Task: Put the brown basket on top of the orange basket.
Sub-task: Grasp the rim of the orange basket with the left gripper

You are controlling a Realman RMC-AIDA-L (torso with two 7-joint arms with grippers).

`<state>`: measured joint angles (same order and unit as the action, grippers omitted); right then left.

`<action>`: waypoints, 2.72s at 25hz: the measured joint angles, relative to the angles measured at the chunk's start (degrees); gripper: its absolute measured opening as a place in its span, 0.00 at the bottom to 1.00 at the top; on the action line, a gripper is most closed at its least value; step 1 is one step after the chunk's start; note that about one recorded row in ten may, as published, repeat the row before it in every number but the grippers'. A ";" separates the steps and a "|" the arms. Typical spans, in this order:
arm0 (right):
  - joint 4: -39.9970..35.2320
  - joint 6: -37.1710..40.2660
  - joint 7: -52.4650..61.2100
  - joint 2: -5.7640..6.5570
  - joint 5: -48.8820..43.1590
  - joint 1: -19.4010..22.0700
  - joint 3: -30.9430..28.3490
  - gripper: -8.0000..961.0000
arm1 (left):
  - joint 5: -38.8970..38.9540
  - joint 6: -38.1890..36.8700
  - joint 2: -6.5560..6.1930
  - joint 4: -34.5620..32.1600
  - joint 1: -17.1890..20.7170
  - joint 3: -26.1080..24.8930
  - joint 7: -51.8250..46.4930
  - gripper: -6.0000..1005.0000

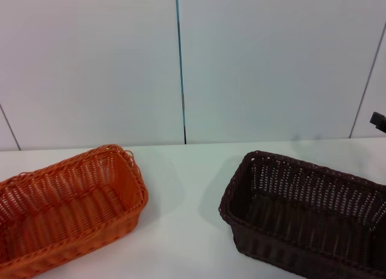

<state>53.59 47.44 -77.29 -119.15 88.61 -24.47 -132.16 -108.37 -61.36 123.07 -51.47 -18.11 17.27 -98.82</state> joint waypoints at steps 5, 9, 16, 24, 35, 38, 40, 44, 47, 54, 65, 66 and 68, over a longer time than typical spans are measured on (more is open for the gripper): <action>-0.40 -0.04 -0.03 0.11 0.35 -0.19 -0.11 0.59 | -0.01 -0.07 -0.09 -0.11 -0.16 0.23 -0.09 0.71; -0.42 0.03 -0.06 0.14 0.38 -0.26 -0.11 0.59 | -0.61 0.13 -0.13 -0.13 -0.34 0.50 -0.37 0.75; -1.01 -0.11 -0.25 0.15 0.43 -0.26 -0.20 0.59 | -7.30 3.79 -0.27 -0.07 -1.71 1.02 -4.28 0.82; -1.57 -0.24 -0.34 0.07 0.43 -0.22 -0.20 0.59 | -13.63 8.07 -0.54 0.38 -3.28 2.47 -8.49 0.86; -1.57 -0.26 -0.32 0.07 0.43 -0.29 -0.20 0.59 | -24.26 13.88 -2.05 4.78 -7.73 4.05 -15.23 0.86; -1.65 -0.25 -0.27 0.07 0.43 -0.31 -0.20 0.59 | -28.06 15.77 -2.45 5.84 -8.96 4.51 -18.13 0.86; -1.81 -0.25 -0.27 0.07 0.43 -0.34 -0.20 0.59 | -30.10 16.75 -2.68 6.38 -9.58 4.72 -19.77 0.86; -1.97 -0.29 -0.25 0.07 0.42 -0.49 -0.20 0.59 | -33.50 18.51 -3.03 7.16 -10.50 4.74 -22.26 0.86; -2.07 -0.50 -0.24 0.07 0.43 -0.65 -0.20 0.59 | -36.38 19.89 -3.47 8.36 -11.27 4.75 -24.06 0.86; -2.92 -1.46 -0.28 0.11 0.43 -1.56 -0.20 0.59 | -40.06 22.05 -4.27 11.32 -12.70 4.68 -25.46 0.86; -3.96 -3.49 -0.45 0.24 0.36 -2.44 -0.17 0.59 | -40.15 19.05 -4.11 9.10 -12.46 4.74 -27.87 0.80; -4.15 -3.76 -0.45 0.24 0.36 -2.55 -0.18 0.59 | -40.21 17.72 -4.27 8.71 -12.39 4.75 -27.88 0.76; -4.35 -4.44 -0.48 0.24 0.36 -2.75 -0.17 0.59 | -40.31 15.84 -4.55 8.02 -12.31 4.79 -27.83 0.70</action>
<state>49.24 43.01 -77.77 -118.91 88.97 -27.22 -132.33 -148.68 -45.52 118.52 -43.45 -30.42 22.07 -126.65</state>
